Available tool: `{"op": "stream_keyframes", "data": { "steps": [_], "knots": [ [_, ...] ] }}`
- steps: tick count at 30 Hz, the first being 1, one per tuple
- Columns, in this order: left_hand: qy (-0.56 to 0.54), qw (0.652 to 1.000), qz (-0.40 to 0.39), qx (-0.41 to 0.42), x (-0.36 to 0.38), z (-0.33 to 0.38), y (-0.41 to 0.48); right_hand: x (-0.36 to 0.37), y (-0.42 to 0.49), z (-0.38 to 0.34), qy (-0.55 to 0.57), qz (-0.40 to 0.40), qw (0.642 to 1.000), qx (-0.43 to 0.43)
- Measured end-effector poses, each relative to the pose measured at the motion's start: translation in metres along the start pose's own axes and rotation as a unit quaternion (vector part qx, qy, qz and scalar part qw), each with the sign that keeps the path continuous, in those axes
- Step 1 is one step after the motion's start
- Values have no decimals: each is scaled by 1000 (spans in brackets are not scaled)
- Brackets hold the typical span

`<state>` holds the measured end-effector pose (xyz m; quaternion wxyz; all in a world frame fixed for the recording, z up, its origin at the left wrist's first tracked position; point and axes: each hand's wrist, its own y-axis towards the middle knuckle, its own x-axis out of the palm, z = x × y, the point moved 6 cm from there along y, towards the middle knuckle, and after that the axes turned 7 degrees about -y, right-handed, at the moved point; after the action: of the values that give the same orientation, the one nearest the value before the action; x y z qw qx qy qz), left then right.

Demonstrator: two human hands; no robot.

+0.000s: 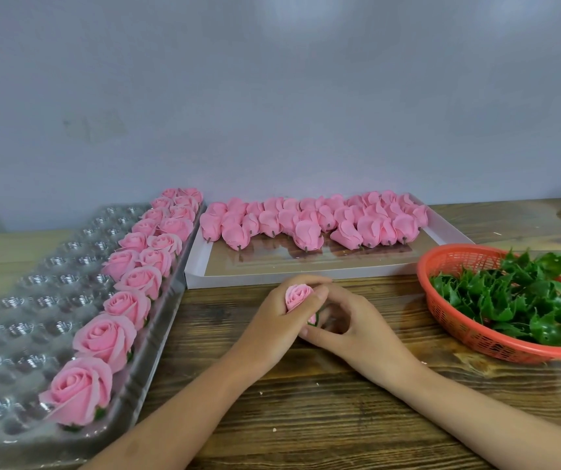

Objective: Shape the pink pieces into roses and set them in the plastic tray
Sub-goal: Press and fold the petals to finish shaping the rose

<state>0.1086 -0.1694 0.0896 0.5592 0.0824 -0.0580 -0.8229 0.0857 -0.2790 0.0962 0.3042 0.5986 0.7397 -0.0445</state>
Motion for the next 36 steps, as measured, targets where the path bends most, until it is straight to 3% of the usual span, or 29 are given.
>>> {"op": "stream_keyframes", "data": {
  "steps": [8,15,20,25,31,36],
  "knots": [
    [-39,999,34,15,-8,5,1,1,0,0,3,1,1000,7],
    [-99,987,122,-24,-23,-8,5,-3,1,11,53,37,997,47],
    [13,995,84,-45,-16,-11,6,-8,0,14,111,77,990,48],
    [114,993,-5,-30,-3,-8,3,-11,0,13,75,82,993,25],
    [144,989,13,-7,-4,-6,3,-10,-1,7,42,79,996,4],
    [203,978,42,15,-4,-4,1,-17,-3,3,-21,128,991,-12]
  ]
}}
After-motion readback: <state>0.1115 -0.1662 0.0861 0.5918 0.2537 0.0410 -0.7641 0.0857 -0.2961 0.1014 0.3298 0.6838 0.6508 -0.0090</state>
